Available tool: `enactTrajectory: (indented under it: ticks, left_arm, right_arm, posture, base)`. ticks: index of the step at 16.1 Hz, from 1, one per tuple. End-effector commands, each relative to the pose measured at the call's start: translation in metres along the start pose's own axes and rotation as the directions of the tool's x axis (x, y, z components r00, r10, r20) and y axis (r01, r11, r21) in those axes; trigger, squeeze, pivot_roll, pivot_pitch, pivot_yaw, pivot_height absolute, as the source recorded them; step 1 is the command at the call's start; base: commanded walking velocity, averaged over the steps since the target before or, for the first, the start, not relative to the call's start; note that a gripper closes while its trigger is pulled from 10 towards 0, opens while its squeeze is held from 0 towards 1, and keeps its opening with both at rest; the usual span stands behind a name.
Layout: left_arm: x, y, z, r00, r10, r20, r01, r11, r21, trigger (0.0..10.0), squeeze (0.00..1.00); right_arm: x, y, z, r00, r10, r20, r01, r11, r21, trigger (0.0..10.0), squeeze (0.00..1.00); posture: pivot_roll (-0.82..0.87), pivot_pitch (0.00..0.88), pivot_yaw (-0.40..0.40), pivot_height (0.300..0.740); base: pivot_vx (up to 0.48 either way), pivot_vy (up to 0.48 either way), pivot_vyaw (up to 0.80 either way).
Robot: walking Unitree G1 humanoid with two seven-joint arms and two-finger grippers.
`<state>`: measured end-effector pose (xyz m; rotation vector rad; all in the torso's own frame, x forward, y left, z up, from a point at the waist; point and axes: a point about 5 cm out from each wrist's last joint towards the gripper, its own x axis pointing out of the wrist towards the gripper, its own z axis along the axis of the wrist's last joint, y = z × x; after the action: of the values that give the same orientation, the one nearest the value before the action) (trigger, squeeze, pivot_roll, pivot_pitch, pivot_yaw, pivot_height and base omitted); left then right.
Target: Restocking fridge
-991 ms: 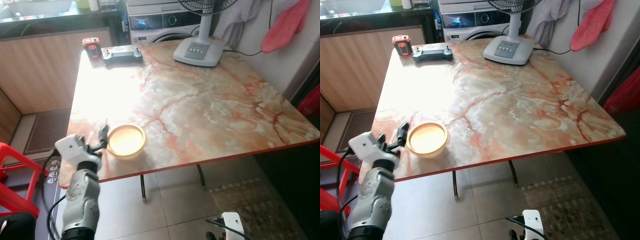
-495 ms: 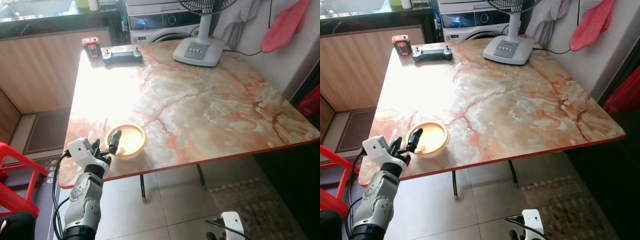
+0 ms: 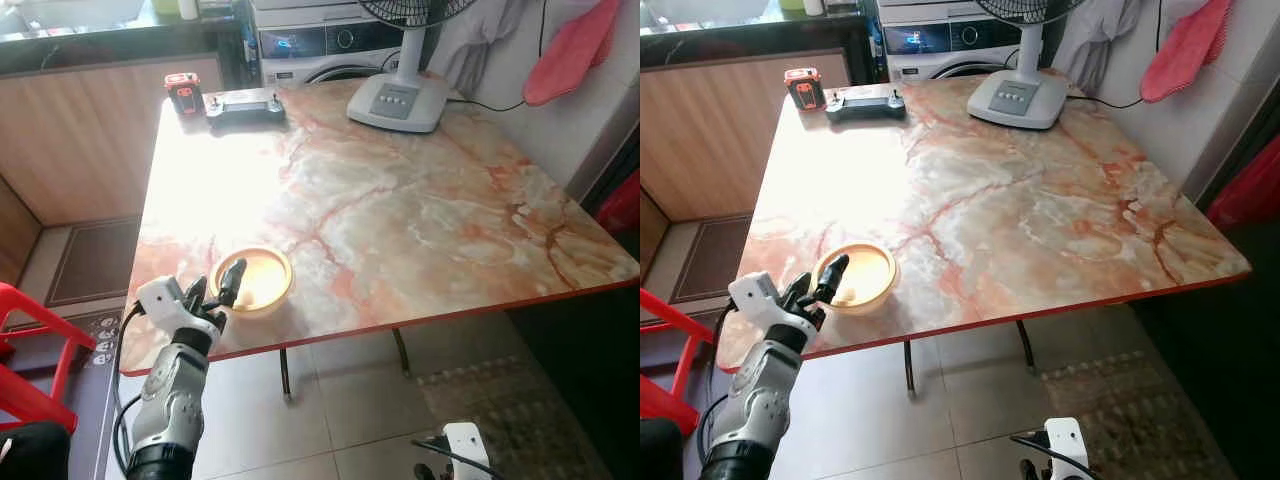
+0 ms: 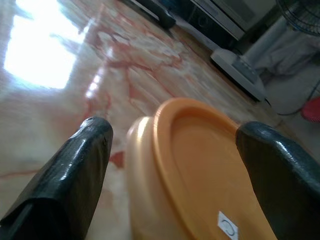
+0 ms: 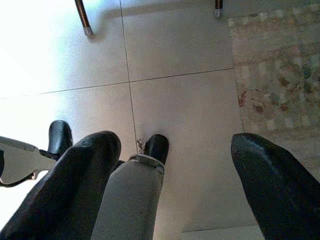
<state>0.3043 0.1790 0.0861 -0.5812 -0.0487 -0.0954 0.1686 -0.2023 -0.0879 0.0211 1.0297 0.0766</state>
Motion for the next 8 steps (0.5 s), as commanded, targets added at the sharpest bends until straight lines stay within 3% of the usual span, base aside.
enactTrajectory:
  ticks: [1, 8]
  left_arm:
    - [0.0027, -0.0031, -0.0023, 1.0, -0.018, -0.012, 0.018, 1.0, 0.005, 10.0, 0.0]
    - [0.0096, -0.009, -0.0116, 0.997, -0.064, -0.038, 0.062, 0.997, -0.043, 10.0, 0.0]
  right_arm:
    - [-0.0002, -0.0012, -0.0003, 1.0, -0.006, 0.0, 0.006, 1.0, 0.005, 10.0, 0.0]
    - [-0.0005, -0.0036, 0.0012, 1.0, -0.017, 0.003, 0.017, 1.0, 0.003, 10.0, 0.0]
  posture:
    - [0.04, 0.045, -0.019, 0.74]
    - [0.02, 0.045, -0.027, 0.74]
  base:
    - [0.0, 0.0, 0.0]
    - [0.0, 0.0, 0.0]
